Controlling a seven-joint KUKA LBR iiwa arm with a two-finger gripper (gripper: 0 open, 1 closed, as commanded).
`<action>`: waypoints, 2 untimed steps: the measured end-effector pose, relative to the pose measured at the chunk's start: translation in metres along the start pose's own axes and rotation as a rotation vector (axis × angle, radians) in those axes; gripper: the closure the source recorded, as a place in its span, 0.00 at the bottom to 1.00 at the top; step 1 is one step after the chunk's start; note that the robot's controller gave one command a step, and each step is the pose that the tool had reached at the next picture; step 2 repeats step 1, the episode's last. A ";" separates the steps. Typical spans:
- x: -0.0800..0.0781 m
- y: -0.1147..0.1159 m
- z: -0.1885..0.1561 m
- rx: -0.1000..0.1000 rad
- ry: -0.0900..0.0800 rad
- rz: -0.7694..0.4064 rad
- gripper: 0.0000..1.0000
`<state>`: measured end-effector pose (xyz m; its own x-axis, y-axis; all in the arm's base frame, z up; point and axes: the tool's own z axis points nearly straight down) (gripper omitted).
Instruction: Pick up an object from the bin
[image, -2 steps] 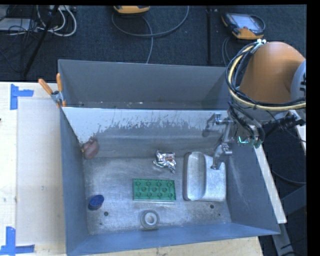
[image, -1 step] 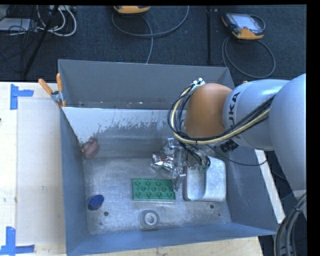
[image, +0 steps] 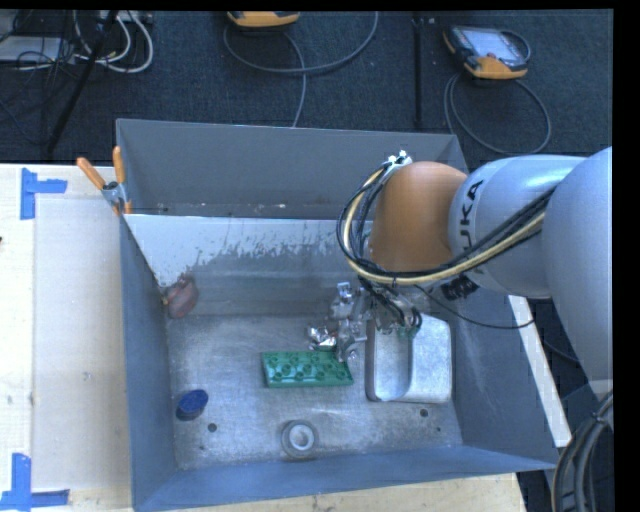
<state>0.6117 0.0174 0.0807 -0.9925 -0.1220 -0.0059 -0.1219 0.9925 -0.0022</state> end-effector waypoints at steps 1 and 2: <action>0.003 -0.002 -0.175 -0.001 -0.004 0.004 1.00; 0.003 -0.002 -0.175 -0.001 -0.004 0.004 1.00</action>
Offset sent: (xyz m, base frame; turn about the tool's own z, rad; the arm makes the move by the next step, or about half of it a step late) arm -0.0054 -0.0026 0.1697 0.0040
